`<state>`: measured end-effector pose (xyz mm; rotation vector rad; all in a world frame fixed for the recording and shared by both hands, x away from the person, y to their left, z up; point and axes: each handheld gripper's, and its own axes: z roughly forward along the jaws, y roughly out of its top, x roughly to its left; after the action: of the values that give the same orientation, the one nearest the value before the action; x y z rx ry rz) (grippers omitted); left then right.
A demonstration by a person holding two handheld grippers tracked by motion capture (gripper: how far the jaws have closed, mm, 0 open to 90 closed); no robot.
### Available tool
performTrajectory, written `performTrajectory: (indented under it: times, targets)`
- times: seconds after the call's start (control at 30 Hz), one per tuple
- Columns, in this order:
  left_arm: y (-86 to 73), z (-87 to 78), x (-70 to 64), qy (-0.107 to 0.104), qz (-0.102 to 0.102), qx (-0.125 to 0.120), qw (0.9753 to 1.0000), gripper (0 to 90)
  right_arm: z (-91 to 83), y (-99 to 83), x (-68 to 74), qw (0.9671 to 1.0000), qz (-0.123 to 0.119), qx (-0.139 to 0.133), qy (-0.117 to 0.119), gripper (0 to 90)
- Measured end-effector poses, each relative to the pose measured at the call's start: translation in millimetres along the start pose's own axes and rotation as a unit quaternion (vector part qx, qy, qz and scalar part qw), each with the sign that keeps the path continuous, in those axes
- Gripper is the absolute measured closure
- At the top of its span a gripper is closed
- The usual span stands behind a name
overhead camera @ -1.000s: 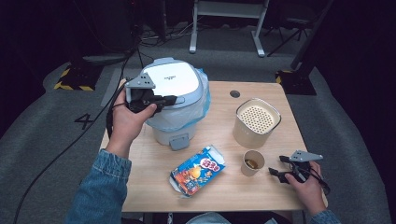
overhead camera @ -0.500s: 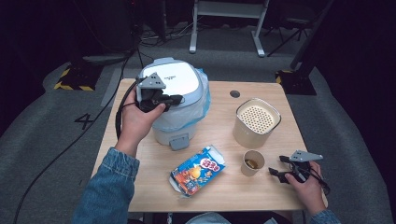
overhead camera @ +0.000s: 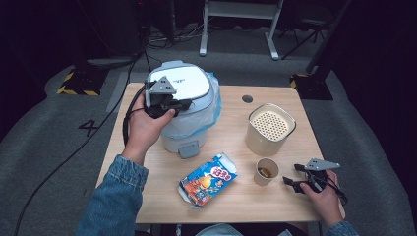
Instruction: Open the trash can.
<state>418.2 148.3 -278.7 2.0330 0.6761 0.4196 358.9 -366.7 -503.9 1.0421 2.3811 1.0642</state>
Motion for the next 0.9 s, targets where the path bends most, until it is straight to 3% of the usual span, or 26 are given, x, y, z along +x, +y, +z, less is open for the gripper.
performTrajectory:
  times: [0.2, 0.23, 0.27, 0.33, 0.37, 0.4, 0.5, 0.63, 0.77, 0.9]
  targets:
    - [1.6, 0.8, -3.8, 0.008, -0.001, 0.007, 0.9999, 89.9, 0.0, 0.0, 0.1, 1.0, 0.0, 0.0, -0.001, 22.7]
    - [1.1, 0.4, -2.8, 0.003, -0.005, 0.005, 1.0, 89.7, 0.0, 0.0, 0.1, 1.0, 0.0, 0.0, -0.001, 22.7]
    - [0.1, 0.4, -2.0, -0.016, -0.015, 0.001, 0.9998, 89.1, 0.0, 0.0, 0.1, 1.0, 0.0, 0.0, -0.001, 22.7]
    - [-2.8, 1.0, -3.0, -0.038, -0.027, -0.015, 0.9988, 76.4, 0.0, 0.0, 0.1, 1.0, 0.0, 0.0, -0.001, 22.7]
    - [-3.4, 0.8, -4.2, -0.038, -0.026, -0.023, 0.9987, 67.8, 0.0, 0.0, 0.1, 1.0, 0.0, 0.0, -0.001, 22.6]
    - [-4.3, 0.7, -6.9, -0.026, -0.027, -0.029, 0.9989, 56.9, 0.0, 0.0, 0.1, 1.0, -0.001, 0.0, -0.001, 22.7]
    - [-8.0, -0.9, -18.9, -0.012, -0.017, -0.032, 0.9993, 43.1, 0.0, 0.0, 0.1, 1.0, 0.0, 0.0, -0.001, 22.7]
    - [-12.1, -2.4, -33.4, -0.025, -0.004, -0.017, 0.9995, 35.8, 0.0, 0.0, 0.0, 1.0, 0.0, 0.0, -0.001, 22.6]
    - [-20.6, -1.0, -47.4, -0.039, 0.002, 0.011, 0.9992, 34.7, 0.0, 0.0, 0.1, 1.0, 0.0, 0.0, -0.001, 22.7]
    - [-33.6, 4.9, -56.4, -0.033, 0.009, 0.036, 0.9988, 32.7, 0.0, 0.0, 0.0, 1.0, 0.0, 0.0, -0.001, 22.6]
